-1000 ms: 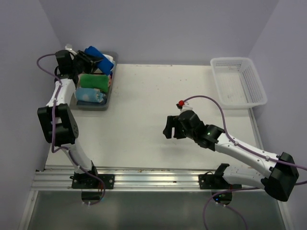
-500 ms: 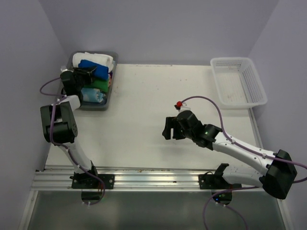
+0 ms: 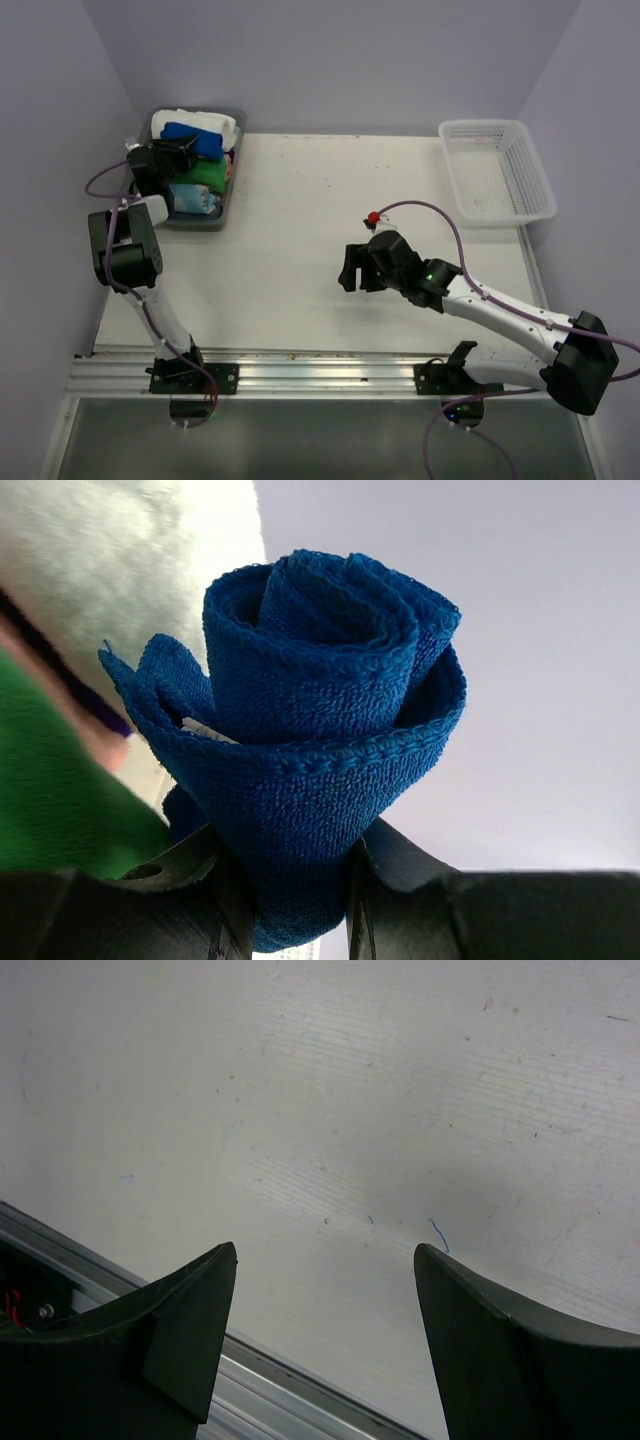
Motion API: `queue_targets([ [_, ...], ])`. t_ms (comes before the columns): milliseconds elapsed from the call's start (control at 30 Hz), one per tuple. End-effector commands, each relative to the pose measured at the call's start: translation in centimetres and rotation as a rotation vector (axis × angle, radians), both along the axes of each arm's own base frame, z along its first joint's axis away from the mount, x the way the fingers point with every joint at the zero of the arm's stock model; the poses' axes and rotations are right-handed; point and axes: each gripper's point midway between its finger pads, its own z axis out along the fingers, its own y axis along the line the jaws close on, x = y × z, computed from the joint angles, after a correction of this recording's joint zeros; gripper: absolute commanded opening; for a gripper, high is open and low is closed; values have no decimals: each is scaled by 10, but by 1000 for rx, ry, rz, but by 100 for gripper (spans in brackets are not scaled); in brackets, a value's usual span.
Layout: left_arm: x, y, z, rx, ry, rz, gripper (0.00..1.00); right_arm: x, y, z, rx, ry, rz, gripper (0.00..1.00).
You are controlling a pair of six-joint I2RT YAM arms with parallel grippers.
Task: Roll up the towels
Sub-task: Place the rolled towel into the container
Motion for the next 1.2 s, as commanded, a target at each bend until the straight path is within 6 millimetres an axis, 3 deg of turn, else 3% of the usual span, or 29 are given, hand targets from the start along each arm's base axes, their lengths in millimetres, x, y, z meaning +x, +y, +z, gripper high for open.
queue_targets([
  [0,6,21,8,8,-18,54,10,4,0,7,10,-10,-22,75],
  [133,9,23,1,24,46,49,26,3,-1,7,11,-12,-25,75],
  [167,7,23,-8,22,98,51,37,3,-1,7,10,-12,-25,75],
  [233,5,26,-9,40,127,68,46,4,0,9,15,-14,-26,75],
  [500,10,27,-26,24,215,41,61,3,-4,11,18,-21,-39,75],
  [633,6,24,-29,16,241,31,76,3,-5,12,24,-23,-48,75],
  [767,1,25,-17,33,227,28,87,3,-5,14,28,-26,-49,75],
  [1167,-14,33,42,142,123,29,87,1,-7,16,36,-24,-56,75],
])
